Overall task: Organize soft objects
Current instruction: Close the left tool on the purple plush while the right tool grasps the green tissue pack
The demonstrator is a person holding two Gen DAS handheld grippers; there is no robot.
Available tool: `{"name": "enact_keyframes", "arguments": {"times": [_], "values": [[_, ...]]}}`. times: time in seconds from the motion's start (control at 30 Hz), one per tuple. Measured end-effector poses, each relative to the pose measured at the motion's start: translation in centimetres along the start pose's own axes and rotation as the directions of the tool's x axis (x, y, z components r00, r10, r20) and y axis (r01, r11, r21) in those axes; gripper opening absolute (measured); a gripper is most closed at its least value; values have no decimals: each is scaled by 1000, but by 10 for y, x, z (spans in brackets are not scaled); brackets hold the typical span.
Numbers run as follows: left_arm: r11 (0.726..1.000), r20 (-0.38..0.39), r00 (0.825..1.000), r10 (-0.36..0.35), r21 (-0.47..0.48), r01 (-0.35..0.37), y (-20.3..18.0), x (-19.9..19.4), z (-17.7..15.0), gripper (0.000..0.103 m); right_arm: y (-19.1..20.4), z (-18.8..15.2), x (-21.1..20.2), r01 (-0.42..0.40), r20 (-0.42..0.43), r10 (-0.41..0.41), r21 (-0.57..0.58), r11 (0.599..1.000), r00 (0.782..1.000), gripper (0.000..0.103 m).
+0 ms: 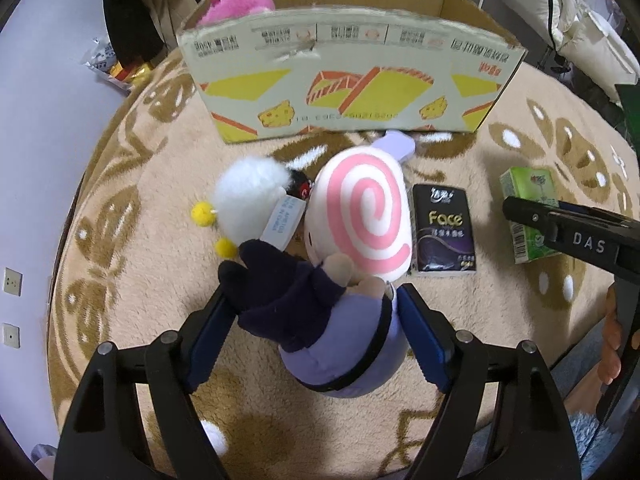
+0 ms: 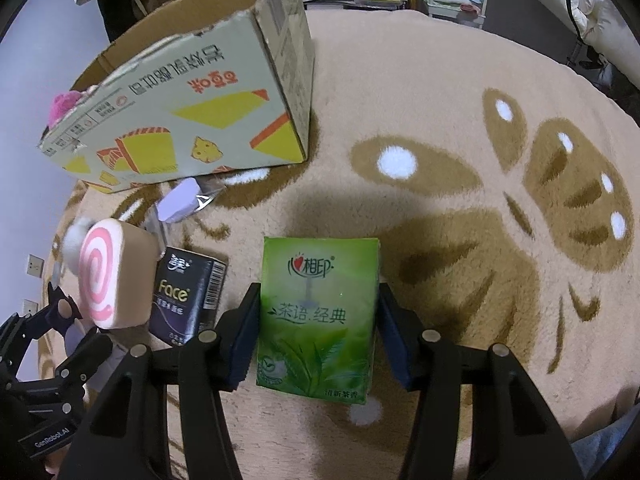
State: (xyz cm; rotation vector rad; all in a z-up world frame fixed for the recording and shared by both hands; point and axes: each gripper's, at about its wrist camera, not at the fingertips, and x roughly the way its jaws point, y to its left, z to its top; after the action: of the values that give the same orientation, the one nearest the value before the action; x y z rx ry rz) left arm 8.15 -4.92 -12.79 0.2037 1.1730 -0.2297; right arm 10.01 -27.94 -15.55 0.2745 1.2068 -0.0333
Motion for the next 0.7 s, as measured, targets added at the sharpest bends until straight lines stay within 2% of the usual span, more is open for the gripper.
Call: {"name": "enact_keyframes", "arguments": {"times": [0.3,0.47,0.7], "values": [[1000,87,996,28,-11,-27,3,-16,1,80,2,-2,-15,-24,31,25,-17,1000,999,58],[999,108,993,42,-17,-41,5,-21,1,80,0,-4,-29,-45,68,47,-31,998,997,58],[999,133,990,52,-20,-49,5,-26,0,80,4,-1,-32,-46,75,49,-40,998,996,58]]}}
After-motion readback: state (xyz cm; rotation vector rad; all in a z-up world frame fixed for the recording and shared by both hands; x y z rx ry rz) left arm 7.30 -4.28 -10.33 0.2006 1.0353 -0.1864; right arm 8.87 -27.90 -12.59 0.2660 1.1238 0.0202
